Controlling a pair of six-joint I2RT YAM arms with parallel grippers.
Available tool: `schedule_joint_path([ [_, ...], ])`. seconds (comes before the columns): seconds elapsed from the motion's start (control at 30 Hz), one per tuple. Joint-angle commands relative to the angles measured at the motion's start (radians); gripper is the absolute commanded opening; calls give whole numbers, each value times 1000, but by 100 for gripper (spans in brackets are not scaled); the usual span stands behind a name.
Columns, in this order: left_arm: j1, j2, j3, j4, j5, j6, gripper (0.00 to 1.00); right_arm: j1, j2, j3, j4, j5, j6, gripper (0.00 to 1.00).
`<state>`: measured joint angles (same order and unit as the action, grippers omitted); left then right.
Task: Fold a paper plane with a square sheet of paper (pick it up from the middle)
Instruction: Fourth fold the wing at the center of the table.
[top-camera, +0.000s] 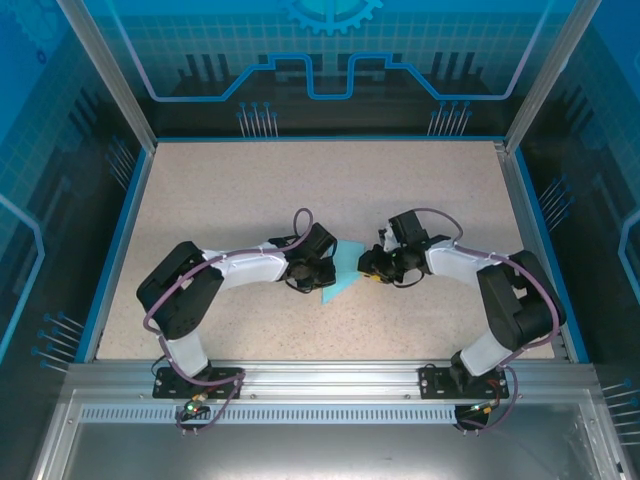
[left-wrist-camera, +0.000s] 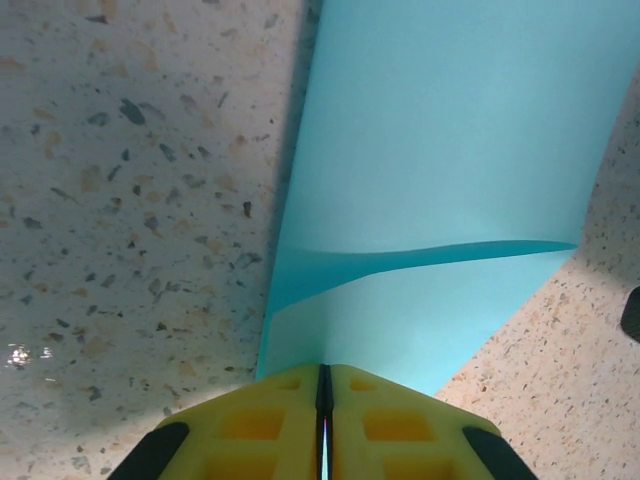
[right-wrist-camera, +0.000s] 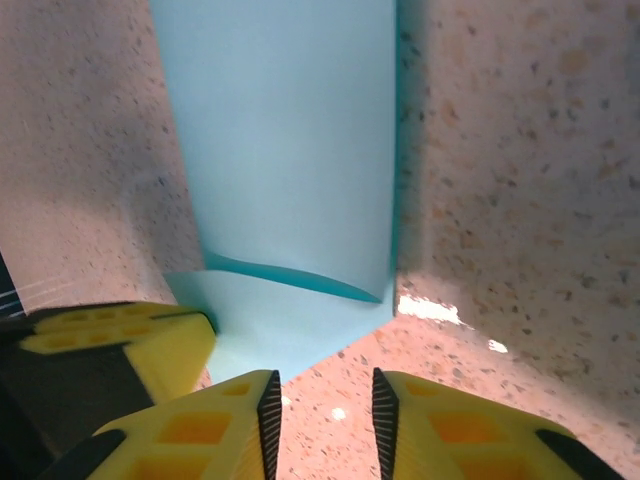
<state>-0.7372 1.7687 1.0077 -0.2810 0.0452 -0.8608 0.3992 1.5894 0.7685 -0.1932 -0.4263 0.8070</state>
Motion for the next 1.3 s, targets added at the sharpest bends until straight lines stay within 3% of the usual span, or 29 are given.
schedule_joint_path([
  [0.0, 11, 15, 20, -26, -23, 26, 11, -8, 28, -3, 8, -46, -14, 35],
  [0.4, 16, 25, 6, -6, -9, 32, 12, 26, 141, 56, 116, -166, -3, 36],
  [0.53, 15, 7, -6, 17, 1, 48, 13, 38, 166, 91, 86, -157, -33, 29],
  [0.7, 14, -60, -46, 51, -1, 75, 23, 40, 182, 94, 70, -148, -53, 17],
  [0.77, -1, -101, -70, 66, -16, 95, 32, 39, 182, 91, 68, -146, -52, 15],
  [0.87, -72, -147, -75, 30, -111, 143, 42, 40, 181, 92, 73, -149, -45, 15],
  [0.97, -174, -158, -47, -50, -281, 178, 51, 40, 179, 97, 78, -166, -39, 14],
  [1.27, -321, -44, 46, -175, -568, 175, 55, 40, 153, 105, 58, -183, -40, 17],
])
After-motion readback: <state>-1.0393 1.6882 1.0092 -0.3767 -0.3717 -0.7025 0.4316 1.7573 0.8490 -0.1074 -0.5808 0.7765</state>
